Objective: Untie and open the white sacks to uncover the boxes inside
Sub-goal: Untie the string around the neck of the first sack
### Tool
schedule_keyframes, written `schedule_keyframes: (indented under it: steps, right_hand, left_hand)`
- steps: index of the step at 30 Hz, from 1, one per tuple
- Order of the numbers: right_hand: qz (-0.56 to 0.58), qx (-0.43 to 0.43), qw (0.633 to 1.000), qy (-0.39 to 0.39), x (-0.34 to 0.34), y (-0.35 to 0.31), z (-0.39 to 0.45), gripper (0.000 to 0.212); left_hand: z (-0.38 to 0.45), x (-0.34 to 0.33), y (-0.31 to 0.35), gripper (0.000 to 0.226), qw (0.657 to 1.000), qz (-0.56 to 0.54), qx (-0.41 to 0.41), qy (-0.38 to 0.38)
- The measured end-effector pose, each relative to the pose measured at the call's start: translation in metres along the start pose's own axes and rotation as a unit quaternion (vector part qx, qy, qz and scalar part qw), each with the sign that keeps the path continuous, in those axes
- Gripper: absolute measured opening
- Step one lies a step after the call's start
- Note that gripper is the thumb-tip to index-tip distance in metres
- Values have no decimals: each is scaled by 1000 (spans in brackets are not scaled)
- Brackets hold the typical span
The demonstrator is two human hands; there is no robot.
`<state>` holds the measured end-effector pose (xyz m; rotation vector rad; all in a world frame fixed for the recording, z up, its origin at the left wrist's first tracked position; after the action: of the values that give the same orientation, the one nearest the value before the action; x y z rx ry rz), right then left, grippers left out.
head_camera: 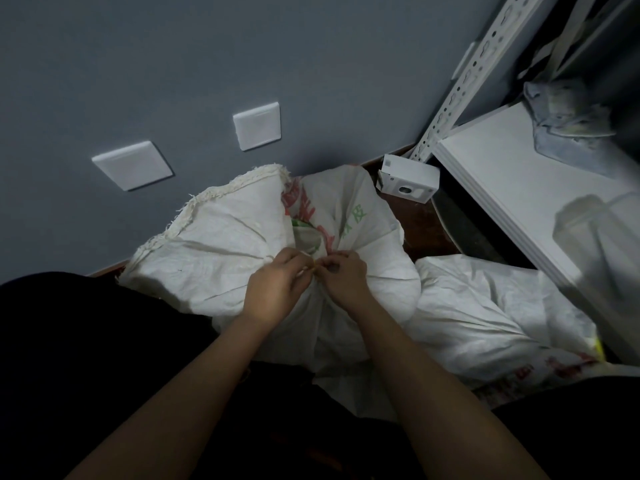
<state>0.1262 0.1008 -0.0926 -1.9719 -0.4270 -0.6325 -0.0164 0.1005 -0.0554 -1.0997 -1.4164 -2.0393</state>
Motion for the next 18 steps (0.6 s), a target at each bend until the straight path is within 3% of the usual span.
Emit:
schedule_keyframes:
  steps: [4, 8, 18]
  right_hand:
    - [5, 7, 1000, -1, 1, 5, -5, 25]
    - [40, -7, 999, 10, 5, 4, -4, 22]
    - [37, 27, 999, 12, 8, 0, -12, 18]
  left_hand:
    - [8, 0, 0, 30, 1000, 19, 5, 3]
    - [10, 0, 8, 26, 999, 26, -48, 0]
    - [0, -1, 4, 30, 999, 20, -30, 1]
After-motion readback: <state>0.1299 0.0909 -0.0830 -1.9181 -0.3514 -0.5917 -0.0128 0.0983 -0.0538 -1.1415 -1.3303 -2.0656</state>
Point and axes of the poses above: each hand's wrist, its own z-axis towards the middle knuckle, its own x-axis out of the back of the hand, y = z × x, the point moved 3 cm from there along z, towards the middle knuckle, and after that the axes turned 2 degrees about z, right-handed, at the moved point
